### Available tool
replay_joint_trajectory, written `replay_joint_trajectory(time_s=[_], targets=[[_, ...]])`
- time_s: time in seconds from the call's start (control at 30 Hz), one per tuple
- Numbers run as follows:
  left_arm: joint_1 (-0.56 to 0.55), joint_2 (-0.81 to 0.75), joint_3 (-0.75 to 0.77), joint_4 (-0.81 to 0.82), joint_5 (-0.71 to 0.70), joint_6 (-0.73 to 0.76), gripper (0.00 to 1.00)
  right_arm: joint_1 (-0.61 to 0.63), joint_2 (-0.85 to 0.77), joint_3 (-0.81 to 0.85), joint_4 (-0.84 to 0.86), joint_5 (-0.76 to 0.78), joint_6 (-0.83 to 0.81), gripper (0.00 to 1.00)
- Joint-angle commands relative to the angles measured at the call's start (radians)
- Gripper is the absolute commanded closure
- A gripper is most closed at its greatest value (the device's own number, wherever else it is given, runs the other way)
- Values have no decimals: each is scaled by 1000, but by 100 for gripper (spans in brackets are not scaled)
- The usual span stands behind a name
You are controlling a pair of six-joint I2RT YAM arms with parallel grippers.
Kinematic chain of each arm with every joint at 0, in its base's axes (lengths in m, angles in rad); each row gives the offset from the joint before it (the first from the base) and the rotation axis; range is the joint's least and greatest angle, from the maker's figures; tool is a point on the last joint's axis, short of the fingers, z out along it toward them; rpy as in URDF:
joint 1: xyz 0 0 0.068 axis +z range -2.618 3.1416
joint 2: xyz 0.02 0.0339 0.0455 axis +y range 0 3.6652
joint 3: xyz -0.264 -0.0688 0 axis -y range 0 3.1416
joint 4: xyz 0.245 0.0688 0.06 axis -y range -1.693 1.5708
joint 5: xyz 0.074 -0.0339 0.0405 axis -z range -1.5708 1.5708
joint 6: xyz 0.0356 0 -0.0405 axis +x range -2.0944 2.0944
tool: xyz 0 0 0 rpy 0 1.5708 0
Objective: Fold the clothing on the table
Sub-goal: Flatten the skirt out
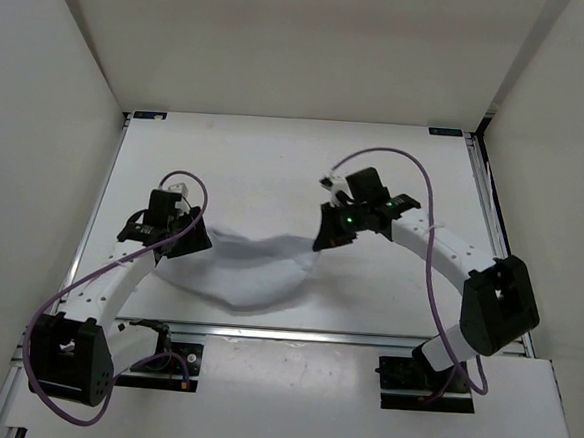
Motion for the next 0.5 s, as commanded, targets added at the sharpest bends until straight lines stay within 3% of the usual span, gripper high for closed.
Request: replay_joint_trajectory(time_s=[0.0,0.23,0.4,0.47], targets=[[9,-22,-16,23,33,-13,33,-100,-104,-134,-8,72,88,100],[22,28,1,107,175,-28,36,-278,-172,-374,-46,169,106,100],[-28,96,56,176,252,-24,35,-379,-139,-375,0,183,96,100],[-59,128,79,228,360,-9,34,-412,-98,-351,11,160,93,100]])
